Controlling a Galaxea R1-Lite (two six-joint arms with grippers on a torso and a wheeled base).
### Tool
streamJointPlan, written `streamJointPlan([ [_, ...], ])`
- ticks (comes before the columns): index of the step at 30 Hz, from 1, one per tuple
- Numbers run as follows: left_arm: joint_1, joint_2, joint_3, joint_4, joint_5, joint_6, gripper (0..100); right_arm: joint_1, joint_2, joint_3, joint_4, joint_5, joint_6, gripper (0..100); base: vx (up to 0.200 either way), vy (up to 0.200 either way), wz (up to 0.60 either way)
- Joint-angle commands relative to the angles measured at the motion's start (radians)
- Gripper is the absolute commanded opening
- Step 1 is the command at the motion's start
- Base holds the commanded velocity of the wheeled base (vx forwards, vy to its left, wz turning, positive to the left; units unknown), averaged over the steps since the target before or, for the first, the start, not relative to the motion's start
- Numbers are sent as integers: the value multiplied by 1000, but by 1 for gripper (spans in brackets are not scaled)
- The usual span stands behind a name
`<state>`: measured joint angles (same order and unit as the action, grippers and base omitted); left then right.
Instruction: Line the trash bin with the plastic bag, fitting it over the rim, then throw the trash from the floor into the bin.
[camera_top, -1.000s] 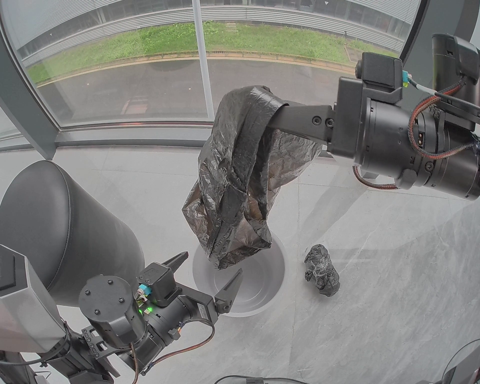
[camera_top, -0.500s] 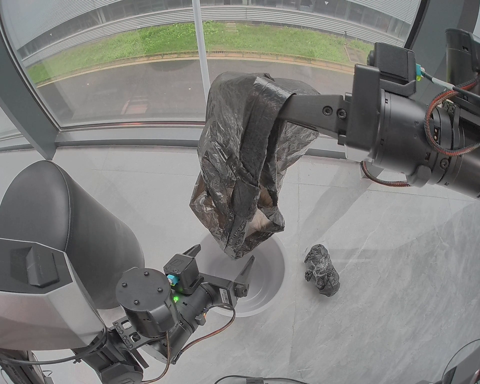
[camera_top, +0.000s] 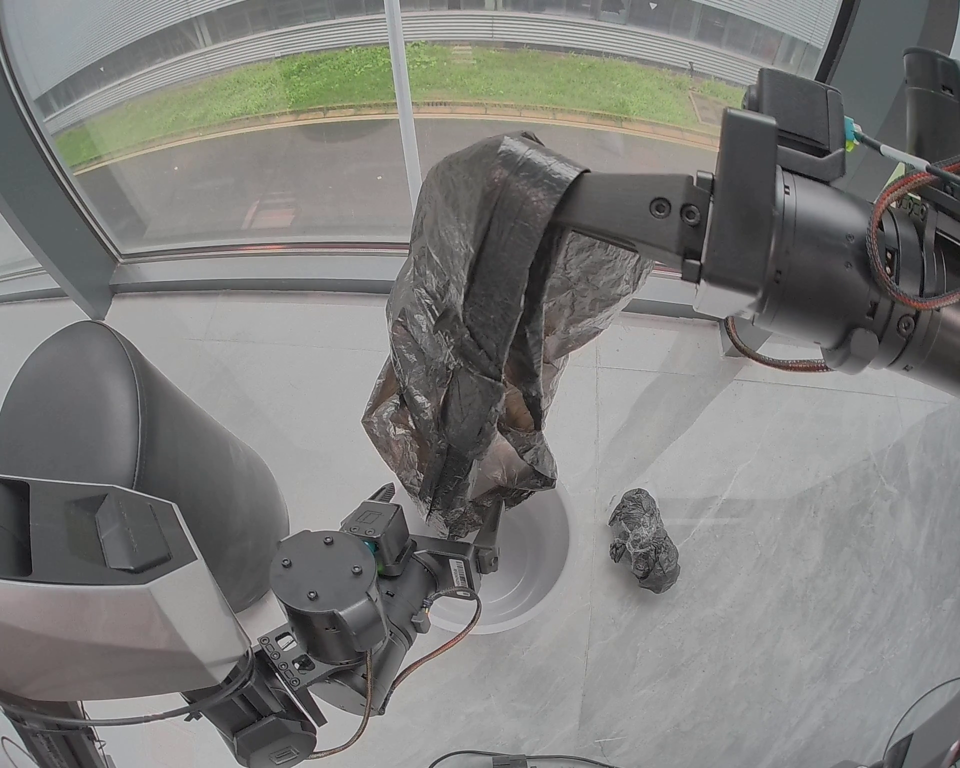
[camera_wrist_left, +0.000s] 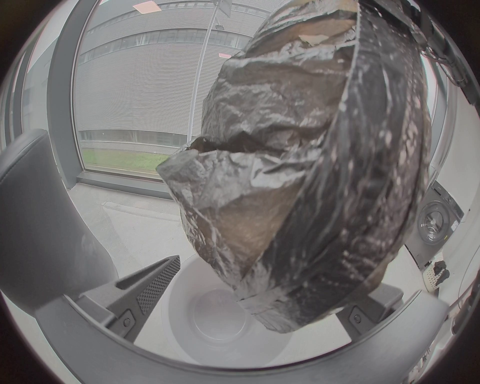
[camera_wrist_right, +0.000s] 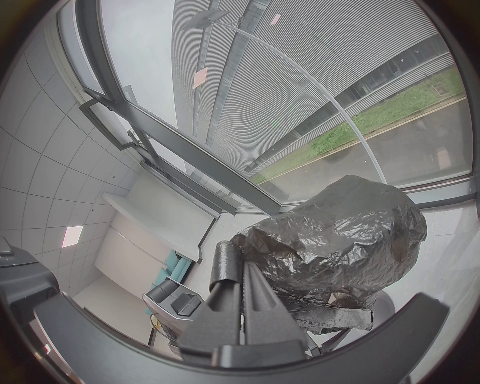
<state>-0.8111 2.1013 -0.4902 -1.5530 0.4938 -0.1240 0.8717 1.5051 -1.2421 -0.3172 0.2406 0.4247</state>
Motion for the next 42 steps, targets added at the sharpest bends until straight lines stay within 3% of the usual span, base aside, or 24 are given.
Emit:
streamJointPlan([
  [1,0,16,-5,-2,5,0,100,4,-9,1,0,0,0,0,0,0,0],
  [8,0,9,-13,-2,42,-5,100,4,-17,1,0,-7,0,0,0,0,0],
  [24,1,3,-13,-2,42,-28,100,1,-20,6,-2,-7,0,0,0,0,0],
  [25,1,3,-13,-2,42,-28,0,1,-20,6,-2,-7,0,0,0,0,0],
  [42,13,-73,4,-2,45,-59,0,-10,-20,75,-5,-12,0,0,0,0,0],
])
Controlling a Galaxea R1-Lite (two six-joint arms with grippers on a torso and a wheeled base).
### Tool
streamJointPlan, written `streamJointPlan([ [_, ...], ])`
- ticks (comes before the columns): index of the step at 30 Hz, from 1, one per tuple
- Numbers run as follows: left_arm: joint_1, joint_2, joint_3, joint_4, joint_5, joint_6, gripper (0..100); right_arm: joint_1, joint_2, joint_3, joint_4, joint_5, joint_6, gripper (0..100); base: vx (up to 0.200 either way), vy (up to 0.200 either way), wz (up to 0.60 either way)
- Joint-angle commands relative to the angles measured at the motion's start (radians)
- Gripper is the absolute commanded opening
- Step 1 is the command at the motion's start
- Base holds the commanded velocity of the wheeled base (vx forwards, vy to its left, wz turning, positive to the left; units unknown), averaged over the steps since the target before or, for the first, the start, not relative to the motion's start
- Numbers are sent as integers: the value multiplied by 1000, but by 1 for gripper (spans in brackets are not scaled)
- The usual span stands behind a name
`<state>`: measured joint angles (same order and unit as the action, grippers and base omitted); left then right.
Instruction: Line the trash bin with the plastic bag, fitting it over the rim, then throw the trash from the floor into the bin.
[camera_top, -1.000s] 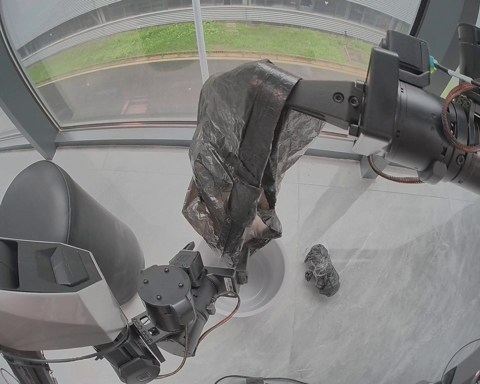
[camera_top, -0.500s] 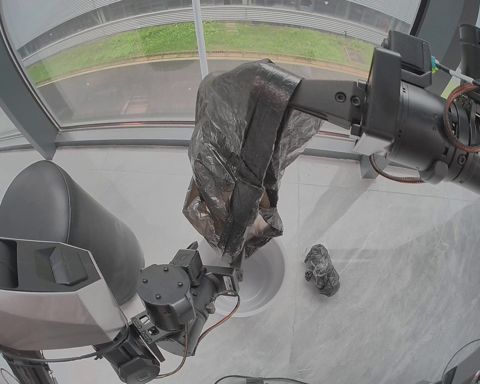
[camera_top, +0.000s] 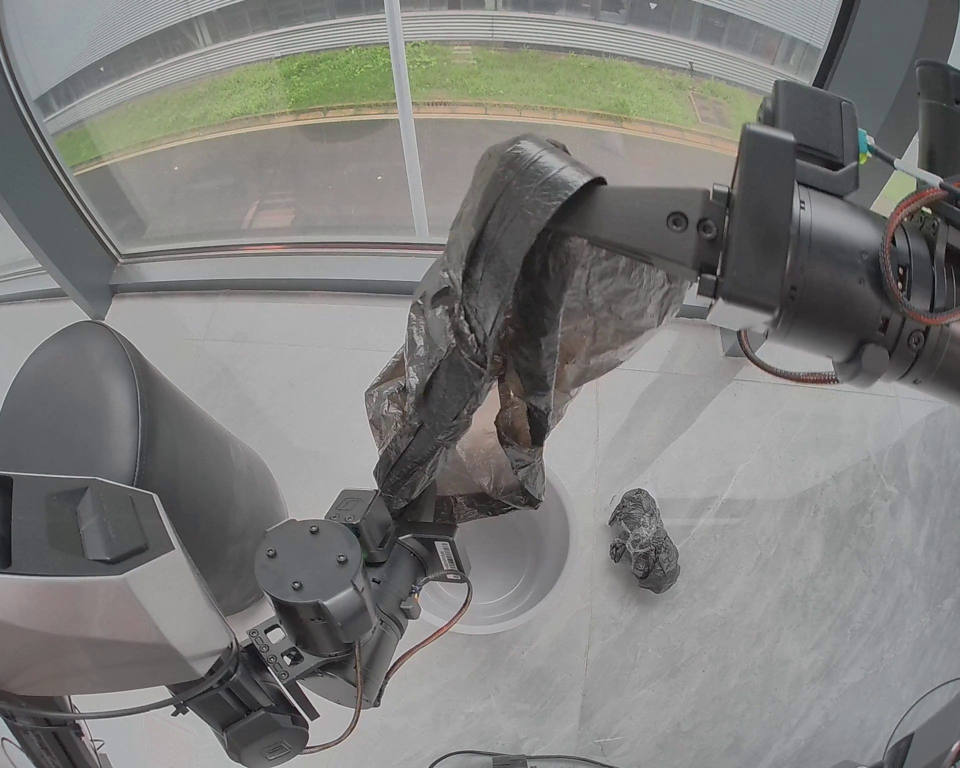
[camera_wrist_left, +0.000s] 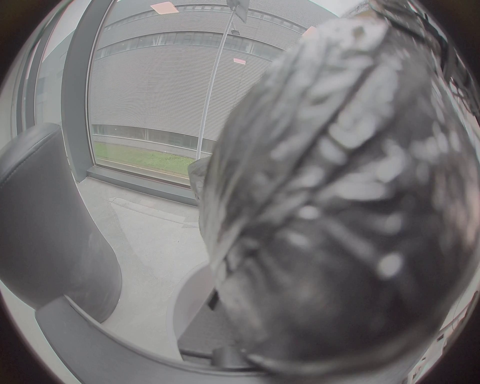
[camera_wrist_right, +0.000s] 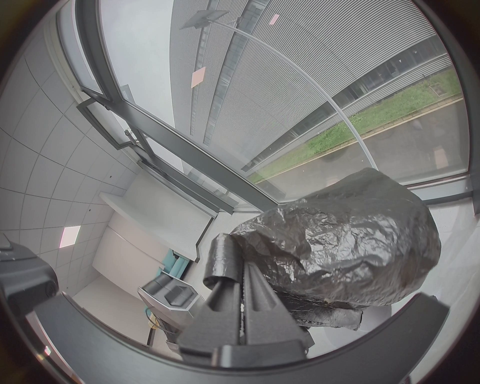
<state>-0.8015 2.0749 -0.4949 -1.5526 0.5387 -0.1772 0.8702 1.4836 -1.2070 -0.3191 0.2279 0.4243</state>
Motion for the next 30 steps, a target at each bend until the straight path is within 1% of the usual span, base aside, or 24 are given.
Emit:
streamJointPlan([
  [1,2,-59,16,-3,0,-7,0,-10,1,55,-5,2,1,0,0,0,0],
  [4,-7,-110,45,-1,-6,-18,0,-36,7,104,-6,7,2,0,0,0,0],
  [8,-7,-136,56,-1,-8,-21,0,-42,30,144,-11,7,4,0,0,0,0],
  [12,-7,-156,98,-1,-20,-33,0,-48,63,165,-11,7,1,0,0,0,0],
  [14,-7,-170,121,-1,-62,-67,0,-60,86,167,-11,8,2,0,0,0,0],
  [15,-7,-170,121,-1,-62,-67,0,-60,86,167,-11,8,2,0,0,0,0],
  [16,-7,-185,139,0,-108,-94,0,-68,107,170,-11,8,2,0,0,0,0],
  [17,-4,-193,148,3,-121,-99,0,-69,115,172,-11,8,4,0,0,0,0],
  [18,-4,-194,151,3,-126,-100,0,-69,118,172,-11,8,4,0,0,0,0],
  [20,8,-207,176,3,-158,-107,0,-77,135,178,-12,7,33,0,0,0,0],
  [23,24,-216,180,8,-178,-139,0,-92,139,178,-12,7,47,0,0,0,0],
  [24,34,-228,180,16,-194,-165,0,-106,145,179,-12,7,47,0,0,0,0],
  [25,36,-230,180,16,-195,-166,0,-108,145,178,-12,7,47,0,0,0,0],
  [26,56,-245,183,28,-224,-191,0,-128,145,179,-12,8,48,0,0,0,0],
  [27,64,-251,183,34,-235,-197,0,-135,145,179,-12,8,48,0,0,0,0],
  [28,94,-274,180,63,-261,-215,0,-155,144,184,-12,8,51,0,0,0,0],
  [30,128,-300,171,109,-289,-237,0,-175,138,193,-12,10,53,0,0,0,0],
])
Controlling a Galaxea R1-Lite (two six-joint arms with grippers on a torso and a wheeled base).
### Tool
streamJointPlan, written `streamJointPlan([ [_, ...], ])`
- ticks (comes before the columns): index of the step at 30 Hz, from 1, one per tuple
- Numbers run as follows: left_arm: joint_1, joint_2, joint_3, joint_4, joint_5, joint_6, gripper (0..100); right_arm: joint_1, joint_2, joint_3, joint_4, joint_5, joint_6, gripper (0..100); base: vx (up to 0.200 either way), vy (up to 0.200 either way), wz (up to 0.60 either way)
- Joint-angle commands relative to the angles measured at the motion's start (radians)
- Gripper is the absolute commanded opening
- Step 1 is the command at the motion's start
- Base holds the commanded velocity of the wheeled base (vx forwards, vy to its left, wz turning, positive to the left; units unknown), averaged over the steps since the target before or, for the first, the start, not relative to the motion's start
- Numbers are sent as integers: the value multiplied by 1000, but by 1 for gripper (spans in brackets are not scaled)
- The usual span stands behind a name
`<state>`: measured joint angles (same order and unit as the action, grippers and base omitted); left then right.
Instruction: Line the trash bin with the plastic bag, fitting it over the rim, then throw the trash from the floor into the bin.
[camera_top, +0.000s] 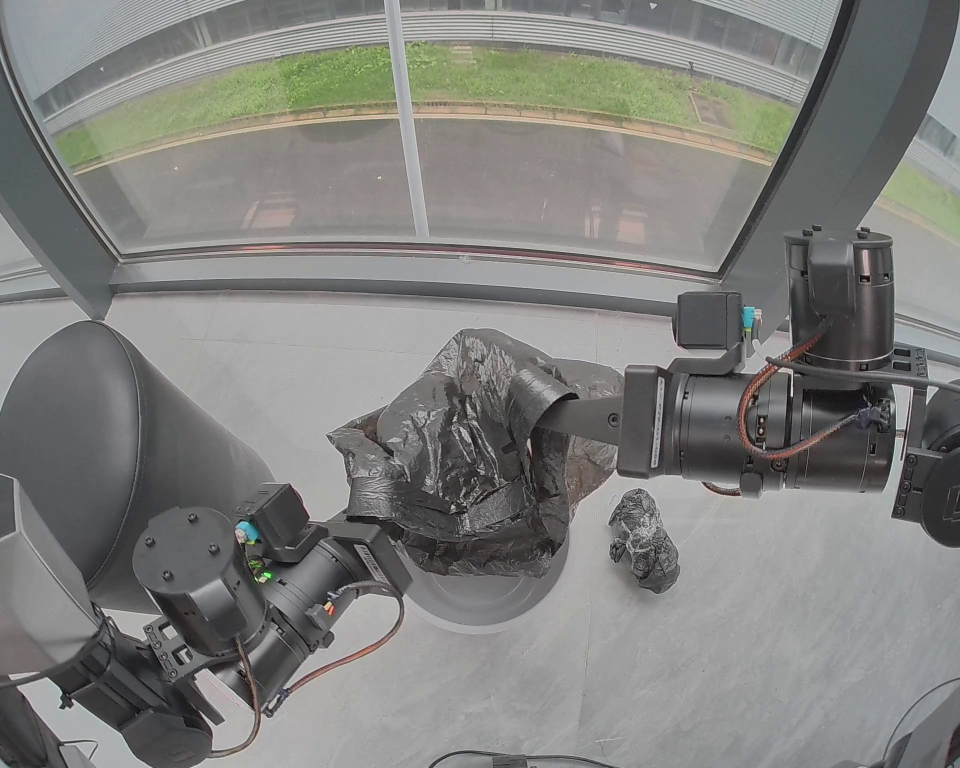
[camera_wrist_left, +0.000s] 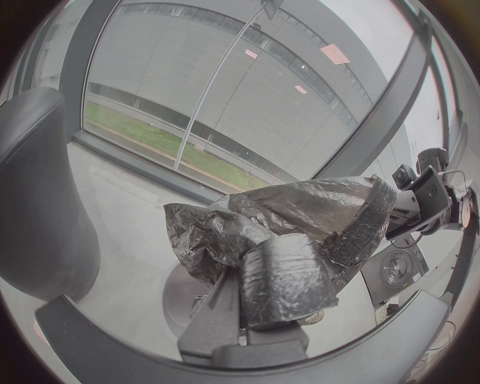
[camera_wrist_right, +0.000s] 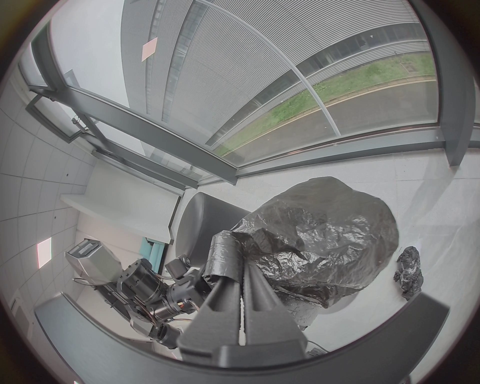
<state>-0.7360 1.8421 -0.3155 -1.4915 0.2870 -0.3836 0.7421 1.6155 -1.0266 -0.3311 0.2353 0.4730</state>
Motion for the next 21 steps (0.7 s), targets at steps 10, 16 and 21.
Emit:
streamJointPlan([
  [10,262,-288,-221,689,-333,-285,0,-64,-43,97,1,13,81,0,0,0,0],
  [16,337,-353,-324,935,-483,-330,0,-81,-111,122,38,113,121,0,0,0,0],
  [21,337,-362,-327,962,-485,-328,0,-79,-126,122,127,162,153,0,0,0,0],
])
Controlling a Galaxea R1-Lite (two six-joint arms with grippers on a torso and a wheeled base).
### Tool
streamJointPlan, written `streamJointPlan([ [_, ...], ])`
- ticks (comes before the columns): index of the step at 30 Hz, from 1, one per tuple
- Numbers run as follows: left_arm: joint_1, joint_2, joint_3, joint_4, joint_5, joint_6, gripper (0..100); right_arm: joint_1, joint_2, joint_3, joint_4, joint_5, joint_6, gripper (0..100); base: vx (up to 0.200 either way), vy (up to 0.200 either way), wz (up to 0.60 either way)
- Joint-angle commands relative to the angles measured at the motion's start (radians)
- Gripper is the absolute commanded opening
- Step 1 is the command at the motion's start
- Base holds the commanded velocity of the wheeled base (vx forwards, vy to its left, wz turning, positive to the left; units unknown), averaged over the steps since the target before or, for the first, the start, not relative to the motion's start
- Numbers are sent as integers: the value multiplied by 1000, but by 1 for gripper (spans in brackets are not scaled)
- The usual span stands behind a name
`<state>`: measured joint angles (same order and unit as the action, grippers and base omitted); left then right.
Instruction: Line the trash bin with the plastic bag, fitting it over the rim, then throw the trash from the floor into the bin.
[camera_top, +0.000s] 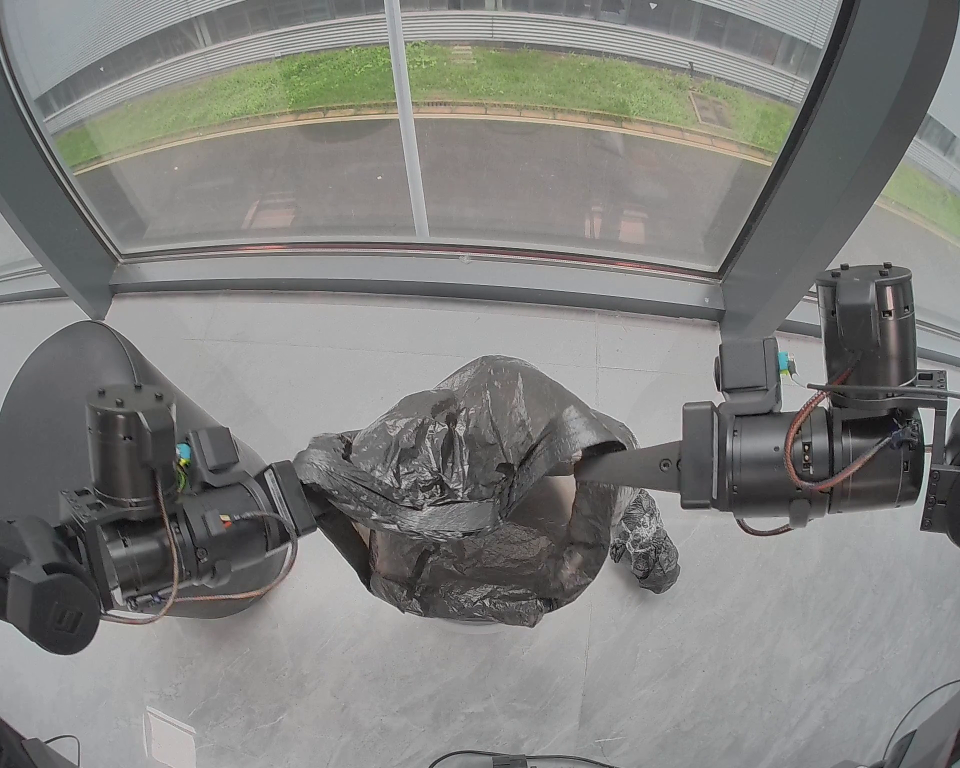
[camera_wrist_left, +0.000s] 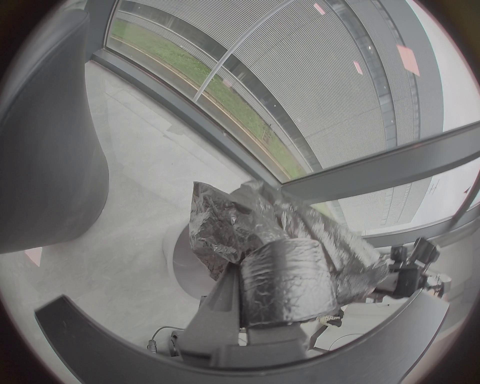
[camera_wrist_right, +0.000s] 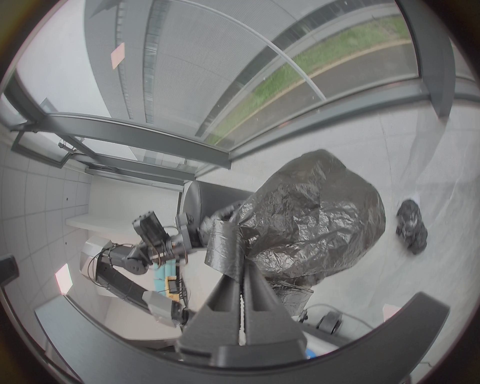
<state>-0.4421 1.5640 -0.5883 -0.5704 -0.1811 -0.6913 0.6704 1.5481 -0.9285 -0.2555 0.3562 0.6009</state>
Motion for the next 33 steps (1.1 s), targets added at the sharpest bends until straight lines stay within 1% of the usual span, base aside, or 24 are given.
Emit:
streamJointPlan([
  [1,40,-88,-54,46,-18,-20,0,-8,-57,25,53,43,25,0,0,0,0],
  [7,34,-94,-73,109,-21,-22,0,0,-65,37,62,49,30,0,0,0,0],
  [10,34,-107,-107,215,-26,-24,0,8,-66,36,91,49,39,0,0,0,0],
  [11,34,-107,-107,215,-26,-24,0,8,-66,36,91,49,39,0,0,0,0],
  [12,36,-111,-134,294,-58,-25,0,14,-65,39,98,49,40,0,0,0,0],
  [15,43,-111,-153,353,-97,-30,0,20,-69,48,99,50,50,0,0,0,0],
  [16,43,-111,-153,353,-97,-30,0,20,-71,48,99,50,51,0,0,0,0],
  [19,42,-110,-151,376,-103,-30,0,35,-112,51,124,104,73,0,0,0,0],
  [20,40,-110,-153,382,-103,-30,0,35,-126,45,144,133,80,0,0,0,0],
  [21,40,-110,-153,382,-103,-30,0,35,-126,45,144,133,80,0,0,0,0],
  [22,40,-108,-157,396,-103,-30,0,34,-146,40,165,156,85,0,0,0,0],
  [33,25,-137,-212,527,-104,-31,0,37,-175,45,205,176,86,0,0,0,0],
])
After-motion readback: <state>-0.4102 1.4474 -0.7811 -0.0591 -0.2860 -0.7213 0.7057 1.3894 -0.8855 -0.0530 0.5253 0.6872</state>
